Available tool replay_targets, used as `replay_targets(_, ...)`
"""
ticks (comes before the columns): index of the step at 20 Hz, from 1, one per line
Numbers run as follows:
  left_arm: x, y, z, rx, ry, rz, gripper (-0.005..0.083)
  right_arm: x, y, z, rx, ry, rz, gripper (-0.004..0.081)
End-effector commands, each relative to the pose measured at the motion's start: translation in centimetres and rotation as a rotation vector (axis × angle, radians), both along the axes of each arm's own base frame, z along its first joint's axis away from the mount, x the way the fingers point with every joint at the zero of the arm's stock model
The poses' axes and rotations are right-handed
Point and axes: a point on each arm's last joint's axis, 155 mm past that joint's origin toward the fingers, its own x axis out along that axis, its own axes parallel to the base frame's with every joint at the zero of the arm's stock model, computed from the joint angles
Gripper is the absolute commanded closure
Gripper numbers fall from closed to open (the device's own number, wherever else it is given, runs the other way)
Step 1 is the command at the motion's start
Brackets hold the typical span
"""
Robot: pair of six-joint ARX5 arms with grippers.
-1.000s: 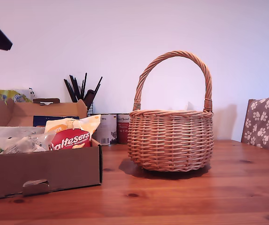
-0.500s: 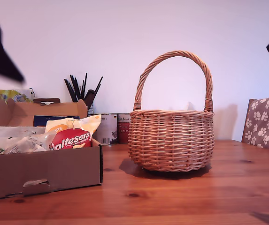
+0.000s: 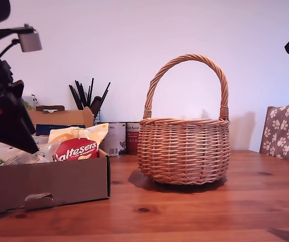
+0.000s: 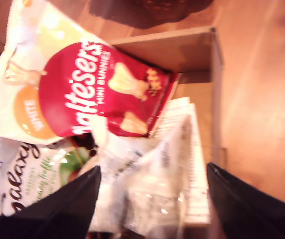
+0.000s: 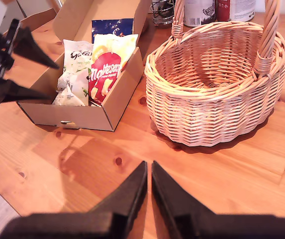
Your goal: Move the bags of Easter eggs from the cardboard box on the left into the woven basket on the right side.
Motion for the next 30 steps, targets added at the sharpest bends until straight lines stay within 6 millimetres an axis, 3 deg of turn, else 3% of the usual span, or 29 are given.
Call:
replay_targets(1,1.5,0.2,0.9,-0.005,-0.020,0.015,0.0115,-0.1,0.2,0.6,0.006,-0.018,0.012,0.0783)
replay_targets(7,2.8,0.6,0.2,-0.057,0.223,0.022,0.0117,0.0,0.2,0.6,0.005,-0.019,0.012,0.0783)
replay_targets(11,3.5,0.7,-1.3,-0.058,0.345,0.016,0.0117,0.0,0.2,0.6,0.005,-0.019,0.012,0.0783)
replay_targets(16,3.1,1.0,-4.3,-0.028,0.424,0.005,0.0117,0.0,0.2,0.6,0.005,-0.019,0.012,0.0783)
replay_targets(22,2.9,1.5,-5.9,0.007,0.458,0.018,0.0135,0.0,0.2,0.6,0.005,-0.020,0.012,0.0783)
replay_targets(24,2.6,1.7,-6.2,0.017,0.477,0.023,0.0281,0.0,0.2,0.6,0.006,-0.019,0.012,0.0783)
replay_targets(27,2.6,1.7,-6.1,0.016,0.473,0.022,0.0625,0.0,0.2,0.6,0.006,-0.019,0.012,0.0783)
replay_targets(28,2.6,1.7,-6.1,0.016,0.474,0.022,0.0684,0.0,0.2,0.6,0.006,-0.019,0.012,0.0783)
replay_targets(30,2.6,1.7,-6.1,0.016,0.475,0.022,0.0700,0.0,0.2,0.6,0.006,-0.019,0.012,0.0783)
